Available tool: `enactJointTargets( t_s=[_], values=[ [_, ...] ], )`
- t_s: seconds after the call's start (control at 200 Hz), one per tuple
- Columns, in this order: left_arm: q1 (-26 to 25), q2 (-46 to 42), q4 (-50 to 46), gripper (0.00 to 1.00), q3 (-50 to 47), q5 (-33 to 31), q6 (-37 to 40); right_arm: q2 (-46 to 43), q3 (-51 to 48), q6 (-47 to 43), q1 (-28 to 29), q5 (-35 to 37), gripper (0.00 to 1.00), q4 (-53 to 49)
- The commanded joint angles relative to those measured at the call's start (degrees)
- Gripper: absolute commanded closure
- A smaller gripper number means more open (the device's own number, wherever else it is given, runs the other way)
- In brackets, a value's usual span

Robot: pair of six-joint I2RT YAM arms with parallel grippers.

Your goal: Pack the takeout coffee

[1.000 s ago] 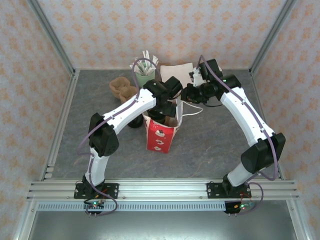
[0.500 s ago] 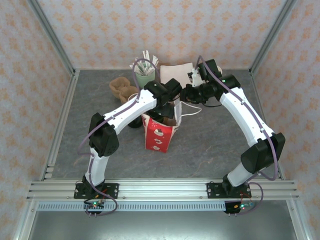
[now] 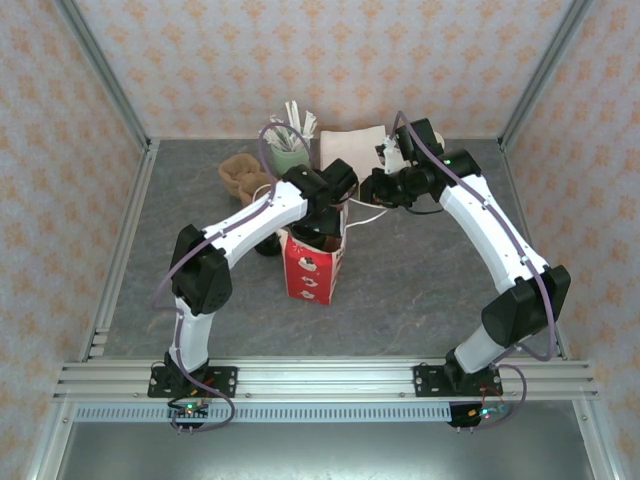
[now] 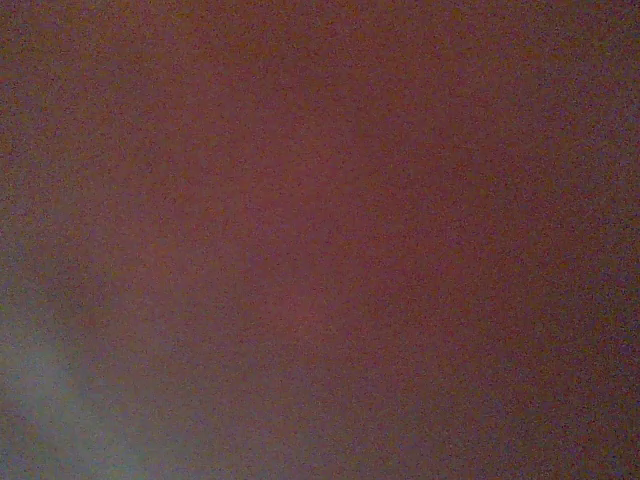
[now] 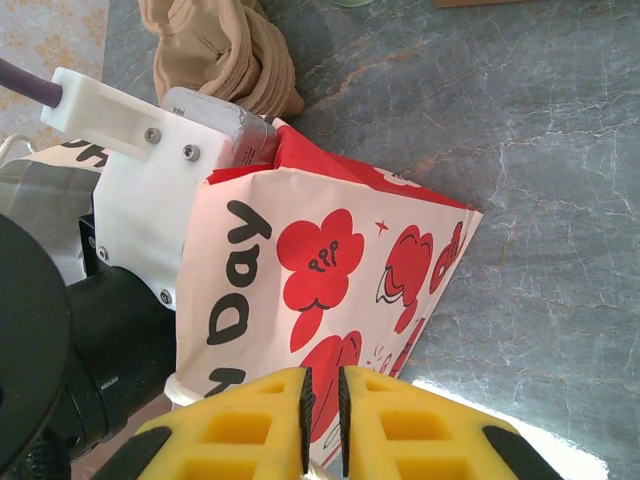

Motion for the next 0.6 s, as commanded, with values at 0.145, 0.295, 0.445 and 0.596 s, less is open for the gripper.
enactJointTargets(
  t_s=[0.145, 0.295, 0.445, 0.596],
  values=[
    [0.1, -1.0, 1.0, 0.11, 0.1, 2.4, -0.3, -1.3, 0.9, -1.4, 0.5, 1.1, 0.81, 0.2],
    [0.3, -0.5, 1.3, 0.19, 0.2, 2.1, -0.3, -1.1, 1.1, -1.5, 0.5, 1.1, 0.81, 0.2],
    [0.4, 0.5, 0.7, 0.18, 1.1, 1.6, -0.3, -1.2, 1.0, -1.6, 0.5, 1.1, 0.81, 0.2],
    [0.5, 1.2, 0.7, 0.12, 1.6, -0.1, -0.5, -1.1, 1.1, -1.9, 0.5, 1.0, 0.81, 0.2]
  ],
)
